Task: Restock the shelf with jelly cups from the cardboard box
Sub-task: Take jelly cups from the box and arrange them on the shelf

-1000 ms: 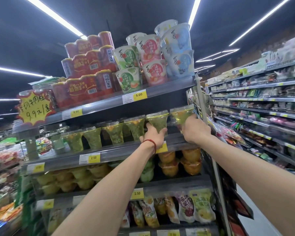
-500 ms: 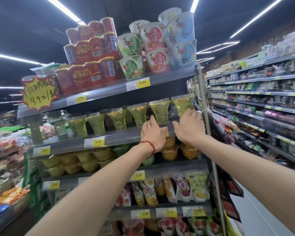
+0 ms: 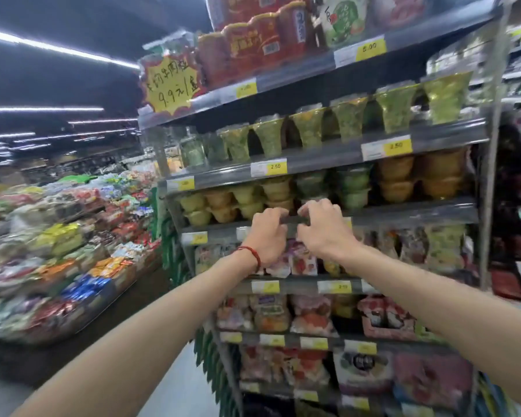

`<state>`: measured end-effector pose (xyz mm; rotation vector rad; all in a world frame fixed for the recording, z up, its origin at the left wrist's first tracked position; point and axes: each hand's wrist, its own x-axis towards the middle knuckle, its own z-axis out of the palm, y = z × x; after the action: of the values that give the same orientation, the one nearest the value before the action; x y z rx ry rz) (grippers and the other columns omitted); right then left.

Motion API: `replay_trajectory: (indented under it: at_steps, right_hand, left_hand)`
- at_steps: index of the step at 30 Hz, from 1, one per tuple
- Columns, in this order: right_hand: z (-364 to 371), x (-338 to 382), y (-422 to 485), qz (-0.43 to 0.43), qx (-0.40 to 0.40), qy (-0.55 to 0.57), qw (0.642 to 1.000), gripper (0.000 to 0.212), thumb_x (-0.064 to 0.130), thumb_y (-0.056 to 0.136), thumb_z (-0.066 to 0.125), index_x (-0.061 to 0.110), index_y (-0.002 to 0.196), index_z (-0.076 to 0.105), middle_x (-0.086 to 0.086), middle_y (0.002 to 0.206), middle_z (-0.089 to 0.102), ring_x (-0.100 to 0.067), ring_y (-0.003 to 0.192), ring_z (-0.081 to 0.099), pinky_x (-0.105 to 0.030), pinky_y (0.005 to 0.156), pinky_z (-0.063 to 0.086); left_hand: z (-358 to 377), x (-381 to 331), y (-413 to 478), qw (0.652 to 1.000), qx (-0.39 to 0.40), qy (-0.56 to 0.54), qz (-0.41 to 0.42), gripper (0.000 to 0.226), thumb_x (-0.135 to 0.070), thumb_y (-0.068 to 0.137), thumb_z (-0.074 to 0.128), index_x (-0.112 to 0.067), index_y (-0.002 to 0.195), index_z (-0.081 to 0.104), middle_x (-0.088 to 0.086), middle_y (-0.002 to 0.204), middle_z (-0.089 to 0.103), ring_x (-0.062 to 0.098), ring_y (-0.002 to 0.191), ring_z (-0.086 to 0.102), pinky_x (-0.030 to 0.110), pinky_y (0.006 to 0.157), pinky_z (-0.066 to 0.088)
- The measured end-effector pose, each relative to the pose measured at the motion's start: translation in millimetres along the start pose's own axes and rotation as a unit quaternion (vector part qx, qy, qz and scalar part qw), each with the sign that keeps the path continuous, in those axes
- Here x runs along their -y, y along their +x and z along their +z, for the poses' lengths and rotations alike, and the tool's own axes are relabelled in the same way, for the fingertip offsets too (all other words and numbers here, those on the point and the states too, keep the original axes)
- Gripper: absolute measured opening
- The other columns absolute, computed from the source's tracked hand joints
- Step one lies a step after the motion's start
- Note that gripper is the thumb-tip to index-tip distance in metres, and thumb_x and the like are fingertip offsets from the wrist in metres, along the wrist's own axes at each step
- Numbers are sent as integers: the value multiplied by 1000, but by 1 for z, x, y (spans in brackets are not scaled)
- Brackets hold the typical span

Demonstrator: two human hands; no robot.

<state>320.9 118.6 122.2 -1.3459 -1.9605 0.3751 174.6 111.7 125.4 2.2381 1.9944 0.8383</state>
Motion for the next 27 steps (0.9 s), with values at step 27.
replay_trajectory:
  at_steps: [27]
  right_hand:
    - [574,9,-113,-13,603,43,797,28,11,95,56,14,118,72,-3,122,71,-20,119,62,-21,91,41]
  left_hand:
    - [183,462,-280,826,129,-125,-534,35,-13,98,47,-10,131,57,6,132,61,22,120,57,24,97,38]
